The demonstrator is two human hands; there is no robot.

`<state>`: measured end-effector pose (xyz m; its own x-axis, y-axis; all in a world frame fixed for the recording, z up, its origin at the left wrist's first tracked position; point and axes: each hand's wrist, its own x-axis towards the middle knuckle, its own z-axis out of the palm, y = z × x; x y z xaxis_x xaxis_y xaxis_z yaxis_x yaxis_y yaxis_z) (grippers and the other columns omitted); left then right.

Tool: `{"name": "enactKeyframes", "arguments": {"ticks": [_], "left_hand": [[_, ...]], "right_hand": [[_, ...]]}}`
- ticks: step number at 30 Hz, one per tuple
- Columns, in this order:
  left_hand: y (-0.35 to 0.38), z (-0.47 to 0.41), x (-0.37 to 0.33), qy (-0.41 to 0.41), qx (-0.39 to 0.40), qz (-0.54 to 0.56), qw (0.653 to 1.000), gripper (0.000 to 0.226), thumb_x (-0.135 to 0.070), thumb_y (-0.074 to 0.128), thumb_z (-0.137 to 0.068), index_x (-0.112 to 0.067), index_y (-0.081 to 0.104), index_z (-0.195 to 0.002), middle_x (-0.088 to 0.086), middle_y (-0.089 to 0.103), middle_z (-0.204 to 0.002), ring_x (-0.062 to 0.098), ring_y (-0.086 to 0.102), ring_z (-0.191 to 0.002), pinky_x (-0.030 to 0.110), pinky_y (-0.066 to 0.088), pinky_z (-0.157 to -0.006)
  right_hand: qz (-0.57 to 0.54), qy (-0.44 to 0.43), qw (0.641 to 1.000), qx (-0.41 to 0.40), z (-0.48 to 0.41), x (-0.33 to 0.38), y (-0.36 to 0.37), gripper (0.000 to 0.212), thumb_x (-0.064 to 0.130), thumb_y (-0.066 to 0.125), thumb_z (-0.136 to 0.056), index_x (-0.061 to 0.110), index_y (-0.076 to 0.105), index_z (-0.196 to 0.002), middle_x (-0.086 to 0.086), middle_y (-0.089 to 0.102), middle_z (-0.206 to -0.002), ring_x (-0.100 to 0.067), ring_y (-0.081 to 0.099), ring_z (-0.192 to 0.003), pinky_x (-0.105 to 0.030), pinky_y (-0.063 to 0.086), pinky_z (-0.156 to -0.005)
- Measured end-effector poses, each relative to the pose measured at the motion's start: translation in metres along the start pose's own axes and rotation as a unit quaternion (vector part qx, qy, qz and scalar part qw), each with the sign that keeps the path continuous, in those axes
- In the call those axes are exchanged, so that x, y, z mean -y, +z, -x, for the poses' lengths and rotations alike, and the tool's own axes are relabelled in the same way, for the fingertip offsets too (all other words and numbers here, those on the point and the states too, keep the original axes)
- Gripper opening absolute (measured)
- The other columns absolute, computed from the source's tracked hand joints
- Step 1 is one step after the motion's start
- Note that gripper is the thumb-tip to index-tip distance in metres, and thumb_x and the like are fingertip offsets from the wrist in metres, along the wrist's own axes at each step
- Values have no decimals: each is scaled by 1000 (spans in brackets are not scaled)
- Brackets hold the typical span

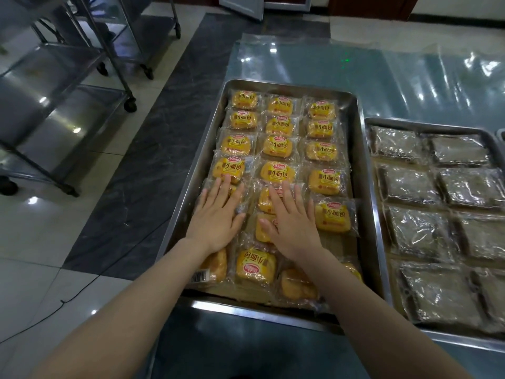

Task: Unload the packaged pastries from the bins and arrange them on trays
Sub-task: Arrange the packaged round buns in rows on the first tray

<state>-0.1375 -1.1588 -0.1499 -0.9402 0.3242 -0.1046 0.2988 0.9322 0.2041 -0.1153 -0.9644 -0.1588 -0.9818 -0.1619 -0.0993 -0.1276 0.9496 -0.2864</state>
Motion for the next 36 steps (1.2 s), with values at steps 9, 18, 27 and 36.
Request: {"name": "enactKeyframes", "arguments": {"ticks": [9,18,27,36], "left_hand": [[6,68,0,-6,49,97,994,73,-49,38,-93,-39,-13,-144,-10,-25,-152,6,-29,-136,32,-11,-111],[-12,105,0,-76,-117,198,970,34,-38,71,-75,-35,48,-100,-15,40,-108,8,49,-104,16,36,-75],[-9,110,10,-74,103,253,959,86,-50,78,-61,-36,38,-135,-4,29,-144,15,35,-129,31,32,-106],[-27,121,9,-174,-32,477,861,30,-12,65,-80,-29,56,-102,-8,65,-98,12,62,-88,25,48,-77]], "right_hand": [[-24,-35,996,-78,54,-2,-20,30,29,67,-84,26,64,-114,-4,48,-133,-26,38,-127,-39,29,-107],[-102,-75,991,51,71,14,-28,18,40,65,-84,35,59,-101,15,54,-103,-10,51,-102,-22,42,-81],[4,-97,989,114,80,30,-13,77,42,69,-78,28,32,-145,5,34,-146,-19,29,-129,-34,26,-108],[-87,-51,987,126,78,32,-29,54,32,56,-76,27,56,-130,8,42,-124,-15,39,-118,-36,40,-101]]}}
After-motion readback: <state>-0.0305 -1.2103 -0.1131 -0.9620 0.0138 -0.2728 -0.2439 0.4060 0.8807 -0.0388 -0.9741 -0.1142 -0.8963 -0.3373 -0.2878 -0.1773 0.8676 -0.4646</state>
